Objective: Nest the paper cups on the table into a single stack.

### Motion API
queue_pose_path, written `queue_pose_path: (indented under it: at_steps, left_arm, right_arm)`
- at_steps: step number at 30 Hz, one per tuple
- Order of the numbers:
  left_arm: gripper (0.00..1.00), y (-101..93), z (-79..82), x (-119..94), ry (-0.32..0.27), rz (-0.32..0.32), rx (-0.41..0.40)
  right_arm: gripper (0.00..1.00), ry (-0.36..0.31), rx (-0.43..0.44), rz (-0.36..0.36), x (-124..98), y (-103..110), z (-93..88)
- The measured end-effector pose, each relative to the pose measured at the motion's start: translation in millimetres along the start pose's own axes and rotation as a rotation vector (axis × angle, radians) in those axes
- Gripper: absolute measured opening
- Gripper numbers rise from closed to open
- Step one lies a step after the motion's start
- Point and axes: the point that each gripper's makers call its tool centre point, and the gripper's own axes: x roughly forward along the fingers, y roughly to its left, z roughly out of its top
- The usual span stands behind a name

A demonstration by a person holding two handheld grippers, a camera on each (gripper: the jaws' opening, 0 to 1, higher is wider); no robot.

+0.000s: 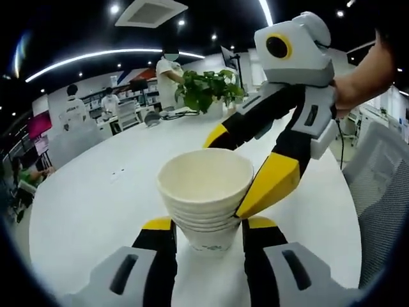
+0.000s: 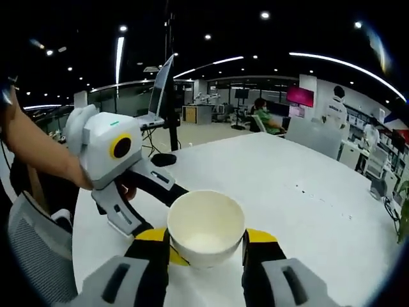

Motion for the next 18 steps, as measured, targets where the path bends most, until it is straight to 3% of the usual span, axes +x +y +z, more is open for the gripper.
queue_pose_path:
  at_steps: [10,18]
  left_arm:
    - [0.38,4.9,-5.0,11,0.008,-0.002,-0.05]
    - [0.38,6.3,-9.7,11,0.03,0.004,-0.028]
  right_arm:
    - [0.44,0.023,0.018,-0.009,8,-17,-7.5]
    - [0.45,0.032,0.045,-0.005,10,-16,-11.1]
